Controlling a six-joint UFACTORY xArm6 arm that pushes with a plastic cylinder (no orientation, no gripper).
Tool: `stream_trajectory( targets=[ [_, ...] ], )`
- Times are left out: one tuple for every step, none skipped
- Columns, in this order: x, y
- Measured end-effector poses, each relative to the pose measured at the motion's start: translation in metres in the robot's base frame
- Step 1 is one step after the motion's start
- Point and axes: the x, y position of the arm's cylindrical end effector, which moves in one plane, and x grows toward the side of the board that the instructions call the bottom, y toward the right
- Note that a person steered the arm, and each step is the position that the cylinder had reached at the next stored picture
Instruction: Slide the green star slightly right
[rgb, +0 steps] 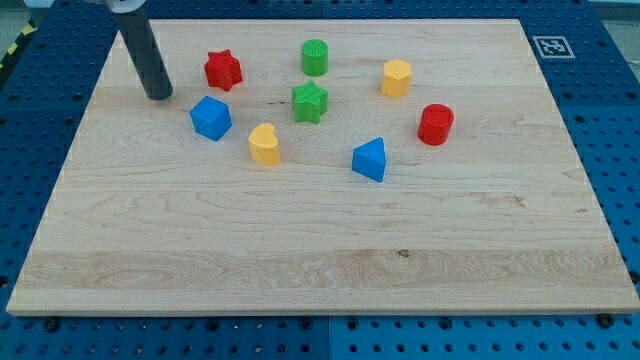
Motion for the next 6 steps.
stream_trajectory(
  targets=[
    [0.0,0.0],
    [0.0,0.03],
    [0.001,0.08],
    [0.014,0.135],
    [0.031,0.202],
    [0.05,0.262]
  ],
)
